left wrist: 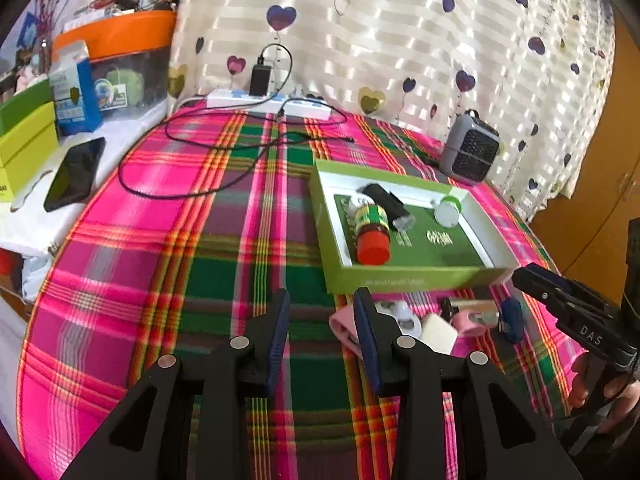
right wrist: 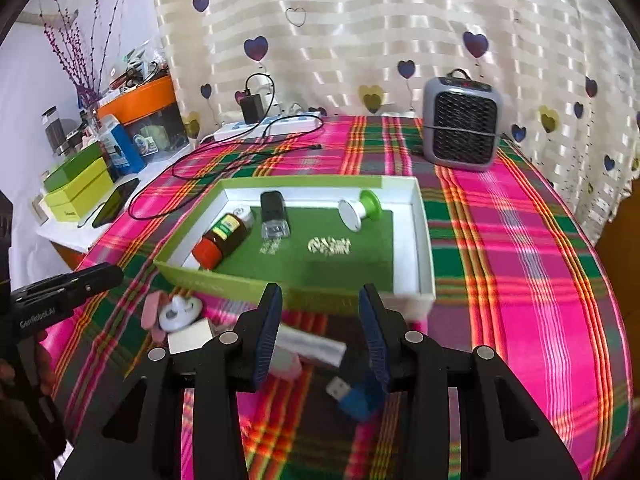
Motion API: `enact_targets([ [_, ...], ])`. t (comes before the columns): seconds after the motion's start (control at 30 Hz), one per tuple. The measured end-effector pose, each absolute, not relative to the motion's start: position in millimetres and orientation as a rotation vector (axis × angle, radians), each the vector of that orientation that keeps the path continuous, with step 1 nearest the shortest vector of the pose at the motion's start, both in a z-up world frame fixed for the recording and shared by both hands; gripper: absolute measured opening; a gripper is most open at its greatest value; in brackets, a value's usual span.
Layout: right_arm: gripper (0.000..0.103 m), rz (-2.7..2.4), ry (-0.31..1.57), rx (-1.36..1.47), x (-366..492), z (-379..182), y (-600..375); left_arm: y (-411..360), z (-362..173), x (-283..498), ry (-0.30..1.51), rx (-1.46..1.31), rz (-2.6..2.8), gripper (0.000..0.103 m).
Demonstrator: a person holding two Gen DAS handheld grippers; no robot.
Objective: Organize rigid objects
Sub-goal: 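Grasp the blue USB stick with the right tool while the left tool reaches the pink clip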
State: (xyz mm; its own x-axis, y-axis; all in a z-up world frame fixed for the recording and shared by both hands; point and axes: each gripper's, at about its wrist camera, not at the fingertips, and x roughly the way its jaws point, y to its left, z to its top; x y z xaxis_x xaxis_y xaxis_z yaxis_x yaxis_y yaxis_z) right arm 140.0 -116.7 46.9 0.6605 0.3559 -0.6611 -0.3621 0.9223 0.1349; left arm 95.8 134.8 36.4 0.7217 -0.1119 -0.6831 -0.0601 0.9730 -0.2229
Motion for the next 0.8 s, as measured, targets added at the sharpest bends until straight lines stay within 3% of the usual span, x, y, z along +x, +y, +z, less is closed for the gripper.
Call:
enact_targets([
  [0.8, 0.041, 0.300, 0.818, -0.002, 114.5, 16.4, -141.5, 97.3, 15.9, 94.7, 0.836, -0.211, -0.065, 0.035],
])
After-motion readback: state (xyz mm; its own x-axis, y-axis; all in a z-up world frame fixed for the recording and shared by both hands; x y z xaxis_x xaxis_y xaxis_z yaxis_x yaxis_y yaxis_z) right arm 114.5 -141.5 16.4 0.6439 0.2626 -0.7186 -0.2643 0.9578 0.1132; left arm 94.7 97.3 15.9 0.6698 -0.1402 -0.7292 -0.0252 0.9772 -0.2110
